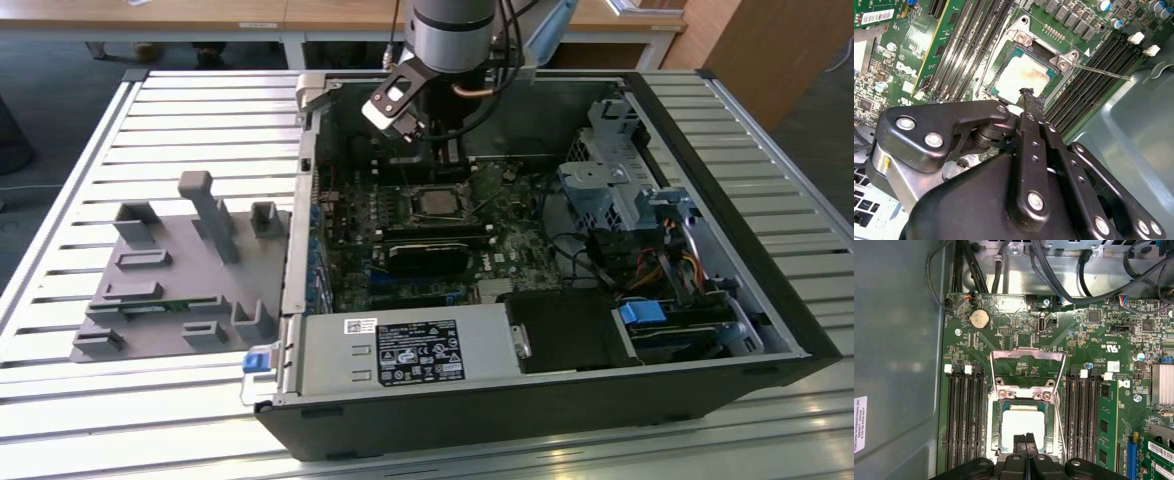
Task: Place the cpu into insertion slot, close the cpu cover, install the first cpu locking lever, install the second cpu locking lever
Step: 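Close the cpu cover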
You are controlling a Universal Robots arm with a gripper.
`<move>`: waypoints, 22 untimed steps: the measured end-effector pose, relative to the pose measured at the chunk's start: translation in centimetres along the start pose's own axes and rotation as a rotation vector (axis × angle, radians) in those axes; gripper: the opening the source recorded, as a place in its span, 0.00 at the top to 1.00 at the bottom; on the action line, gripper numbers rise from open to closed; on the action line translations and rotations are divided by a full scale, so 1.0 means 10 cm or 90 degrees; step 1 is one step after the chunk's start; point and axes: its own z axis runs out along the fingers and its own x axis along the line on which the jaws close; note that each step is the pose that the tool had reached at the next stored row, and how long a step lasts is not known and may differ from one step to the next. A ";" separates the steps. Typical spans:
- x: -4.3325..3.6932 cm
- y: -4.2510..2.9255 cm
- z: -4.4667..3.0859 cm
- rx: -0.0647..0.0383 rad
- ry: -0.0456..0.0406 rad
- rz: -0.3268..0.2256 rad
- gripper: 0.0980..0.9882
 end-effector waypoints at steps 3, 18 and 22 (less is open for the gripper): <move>0.000 0.011 0.001 0.000 0.0001 0.000 0.99; 0.010 0.041 -0.348 0.000 -0.0001 0.000 0.99; -0.007 0.042 -0.386 0.000 0.0000 0.000 0.99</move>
